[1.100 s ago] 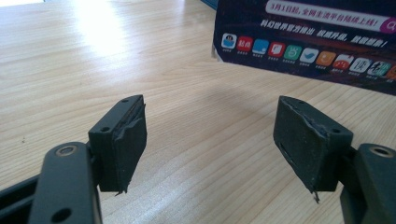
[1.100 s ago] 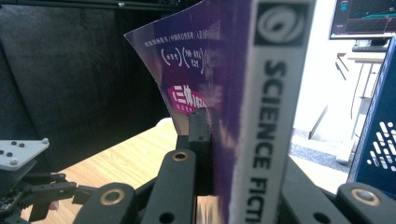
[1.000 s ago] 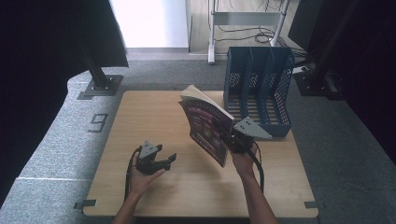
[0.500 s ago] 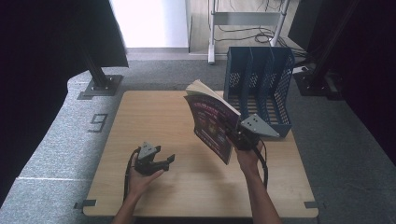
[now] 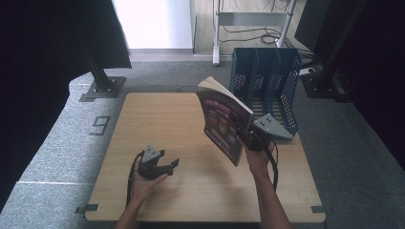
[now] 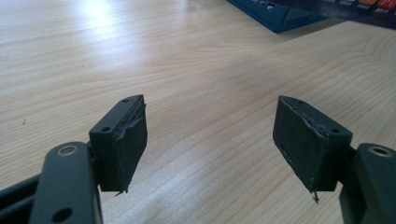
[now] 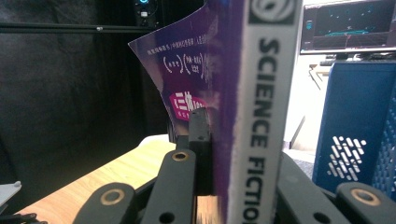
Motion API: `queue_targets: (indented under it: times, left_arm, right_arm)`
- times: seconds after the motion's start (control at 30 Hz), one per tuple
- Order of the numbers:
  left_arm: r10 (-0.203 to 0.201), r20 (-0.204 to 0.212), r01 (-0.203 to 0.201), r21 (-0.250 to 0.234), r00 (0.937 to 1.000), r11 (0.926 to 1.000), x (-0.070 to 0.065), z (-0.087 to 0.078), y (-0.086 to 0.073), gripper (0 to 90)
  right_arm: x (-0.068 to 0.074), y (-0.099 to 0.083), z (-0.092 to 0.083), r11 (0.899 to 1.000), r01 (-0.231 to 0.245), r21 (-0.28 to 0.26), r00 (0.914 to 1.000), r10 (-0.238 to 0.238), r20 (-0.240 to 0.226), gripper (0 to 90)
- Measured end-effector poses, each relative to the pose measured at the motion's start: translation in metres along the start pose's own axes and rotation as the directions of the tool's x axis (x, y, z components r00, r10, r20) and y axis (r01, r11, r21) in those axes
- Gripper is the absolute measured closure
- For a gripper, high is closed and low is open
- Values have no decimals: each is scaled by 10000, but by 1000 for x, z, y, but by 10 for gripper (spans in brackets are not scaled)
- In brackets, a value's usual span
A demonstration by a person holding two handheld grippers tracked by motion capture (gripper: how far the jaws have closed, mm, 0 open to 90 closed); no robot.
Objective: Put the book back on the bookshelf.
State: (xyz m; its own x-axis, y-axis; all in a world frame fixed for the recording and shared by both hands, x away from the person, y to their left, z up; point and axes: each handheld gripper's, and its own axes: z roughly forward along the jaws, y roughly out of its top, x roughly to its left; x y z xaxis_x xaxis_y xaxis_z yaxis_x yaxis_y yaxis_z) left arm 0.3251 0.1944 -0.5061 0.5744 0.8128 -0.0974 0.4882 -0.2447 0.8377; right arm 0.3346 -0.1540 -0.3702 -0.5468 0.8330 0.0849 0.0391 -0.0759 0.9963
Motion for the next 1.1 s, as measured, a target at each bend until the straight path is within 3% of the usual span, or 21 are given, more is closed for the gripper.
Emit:
queue_targets:
  times: [0.57,1.1]
  left_arm:
    - [-126,-22,126,36,9999,9999,4,-1,-1,264]
    - [-175,-28,175,46,9998,9998,5,-1,-1,266]
  right_arm:
    - [-11,18,-4,9995,194,-257,9989,-183,422,817]
    - [-27,29,-9,9987,127,-484,9945,-76,1043,817]
